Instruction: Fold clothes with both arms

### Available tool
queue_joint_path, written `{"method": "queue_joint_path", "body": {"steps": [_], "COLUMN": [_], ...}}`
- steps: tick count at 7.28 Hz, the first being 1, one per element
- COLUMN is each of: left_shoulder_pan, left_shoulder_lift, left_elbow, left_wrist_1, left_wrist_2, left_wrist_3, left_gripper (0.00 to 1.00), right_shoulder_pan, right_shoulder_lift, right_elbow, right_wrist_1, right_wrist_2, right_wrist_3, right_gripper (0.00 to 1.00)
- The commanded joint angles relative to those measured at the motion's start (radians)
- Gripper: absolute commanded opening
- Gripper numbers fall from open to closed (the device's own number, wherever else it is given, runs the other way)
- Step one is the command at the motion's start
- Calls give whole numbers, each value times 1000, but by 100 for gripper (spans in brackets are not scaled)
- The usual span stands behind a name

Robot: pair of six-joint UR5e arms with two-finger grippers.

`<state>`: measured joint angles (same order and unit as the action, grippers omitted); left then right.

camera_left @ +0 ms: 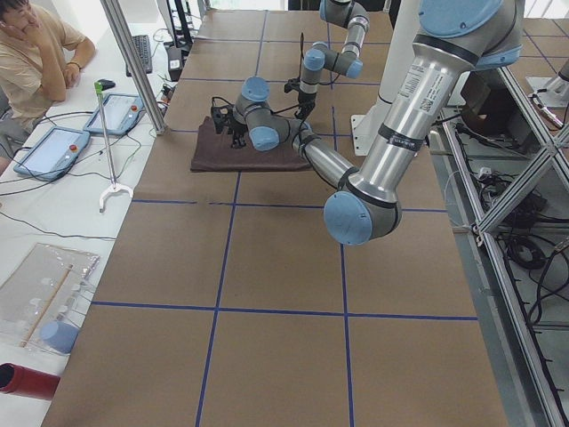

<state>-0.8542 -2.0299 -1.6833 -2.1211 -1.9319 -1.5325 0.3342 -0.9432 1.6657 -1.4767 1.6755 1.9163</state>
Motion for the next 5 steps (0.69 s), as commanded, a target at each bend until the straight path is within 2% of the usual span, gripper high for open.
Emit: {"method": "queue_joint_path", "body": {"steps": [1, 2, 3, 4, 5], "left_shoulder_pan": [1, 21, 131, 279, 358], "left_shoulder_lift": [-3, 8, 63, 132, 196], "left_elbow": [-9, -48, -117, -191, -228], "left_wrist_1": [9, 9, 9, 10, 13], "left_wrist_2": [-1, -1, 43, 183, 229], "left_wrist_3": [-3, -99, -200, -263, -322], "left_gripper": [58, 58, 58, 58, 59], "right_shoulder_pan": [3, 3, 5, 5, 5], "right_shoulder_lift": [6, 0, -18, -44, -54], "right_elbow": [6, 25, 63, 100, 117], "right_wrist_1": [-2, -1, -1, -1, -1], "right_wrist_2": [1, 22, 32, 32, 32], "right_wrist_3": [1, 1, 3, 4, 4], "right_gripper": [0, 0, 0, 0, 0]}}
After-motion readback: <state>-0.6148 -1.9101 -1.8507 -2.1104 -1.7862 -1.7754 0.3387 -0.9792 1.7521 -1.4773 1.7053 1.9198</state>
